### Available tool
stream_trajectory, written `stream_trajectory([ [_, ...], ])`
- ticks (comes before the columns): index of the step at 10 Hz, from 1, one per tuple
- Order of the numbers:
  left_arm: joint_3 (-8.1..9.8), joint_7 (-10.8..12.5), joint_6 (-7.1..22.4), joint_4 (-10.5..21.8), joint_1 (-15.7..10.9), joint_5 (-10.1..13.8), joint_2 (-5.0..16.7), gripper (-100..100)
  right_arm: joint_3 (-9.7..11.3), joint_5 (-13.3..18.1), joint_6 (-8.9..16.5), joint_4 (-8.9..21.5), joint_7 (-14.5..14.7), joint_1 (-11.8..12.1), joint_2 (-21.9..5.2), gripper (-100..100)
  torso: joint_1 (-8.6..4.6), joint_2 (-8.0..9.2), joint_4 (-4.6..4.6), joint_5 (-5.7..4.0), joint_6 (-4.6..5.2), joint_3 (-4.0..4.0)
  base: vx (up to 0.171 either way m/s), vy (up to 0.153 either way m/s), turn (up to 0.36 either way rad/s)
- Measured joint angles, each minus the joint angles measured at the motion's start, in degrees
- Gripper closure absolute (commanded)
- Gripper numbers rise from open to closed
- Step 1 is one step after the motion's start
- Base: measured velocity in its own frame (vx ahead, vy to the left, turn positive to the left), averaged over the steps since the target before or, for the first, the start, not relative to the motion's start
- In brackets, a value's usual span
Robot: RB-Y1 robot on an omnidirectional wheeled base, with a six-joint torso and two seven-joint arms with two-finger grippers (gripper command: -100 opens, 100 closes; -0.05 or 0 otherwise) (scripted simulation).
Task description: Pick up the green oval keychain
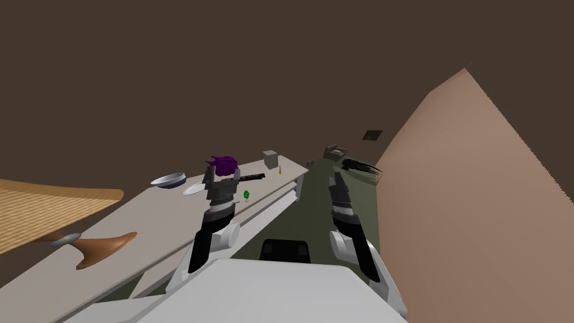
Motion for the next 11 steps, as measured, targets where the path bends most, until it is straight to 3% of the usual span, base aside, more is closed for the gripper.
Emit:
stream_trajectory([
  [4,1.43,0.5,1.4,-0.5,3.5,0.6,5.4,-100,0.0,0.0,0.0,0.0,0.0,0.0,0.0,0,-0.04,-0.03,-0.01,-0.01,0.0,-0.02,0.015,-0.015,-0.034],
  [8,3.79,1.6,5.4,-0.9,9.1,2.8,12.1,-100,0.0,0.0,0.0,0.0,0.0,0.0,0.0,0,-0.1,-0.11,-0.03,-0.02,0.01,-0.06,0.029,-0.025,-0.076],
  [11,4.29,2.0,7.8,-1.2,13.7,4.4,15.8,-100,0.0,0.0,0.0,0.0,0.0,0.0,0.0,0,-0.04,-0.08,-0.02,-0.01,0.02,-0.05,0.024,-0.012,-0.089],
])
